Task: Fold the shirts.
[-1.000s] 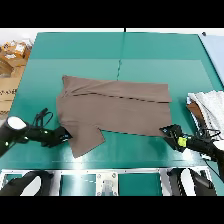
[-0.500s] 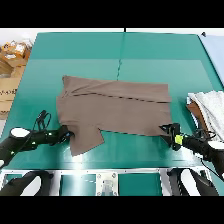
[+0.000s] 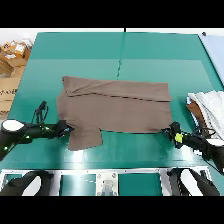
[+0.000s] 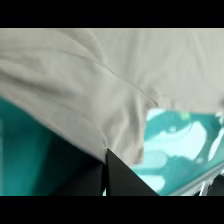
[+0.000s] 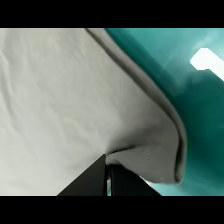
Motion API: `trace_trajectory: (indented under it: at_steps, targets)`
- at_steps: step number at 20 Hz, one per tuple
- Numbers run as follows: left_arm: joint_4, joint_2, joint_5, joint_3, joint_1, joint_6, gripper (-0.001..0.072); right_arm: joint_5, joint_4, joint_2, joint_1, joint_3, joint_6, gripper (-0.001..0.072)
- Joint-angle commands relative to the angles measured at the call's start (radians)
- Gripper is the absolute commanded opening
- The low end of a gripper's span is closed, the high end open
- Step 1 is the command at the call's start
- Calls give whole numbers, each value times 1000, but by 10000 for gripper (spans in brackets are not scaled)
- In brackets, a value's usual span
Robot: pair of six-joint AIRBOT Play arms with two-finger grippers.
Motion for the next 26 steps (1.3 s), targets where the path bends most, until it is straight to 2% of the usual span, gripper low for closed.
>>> trace_trajectory:
  at_steps: [1,4,6,9,12,15,18,22,26]
  targets:
    - [158,138,-165,78,0,-149,25,156,-136,98,-21,101,51,13]
    - [170,277,-226,175,0,-244,25,289,-360,190,-20,266,191,12]
    - [168,285,-262,232,0,-262,25,340,-436,201,-20,348,225,12]
    - [162,284,-238,252,0,-280,24,341,-399,188,-19,384,225,12]
    - [152,247,-127,253,0,-262,25,257,-336,121,8,389,216,12]
    - [27,87,-53,261,0,-139,25,131,-287,-19,106,453,198,12]
    - [-12,-96,39,360,0,-57,25,53,-282,-192,174,576,199,12]
    - [-12,-340,76,519,-9,-11,26,2,-273,-444,238,733,198,13]
    - [-16,-567,193,613,-102,14,28,-73,-214,-669,283,850,198,14]
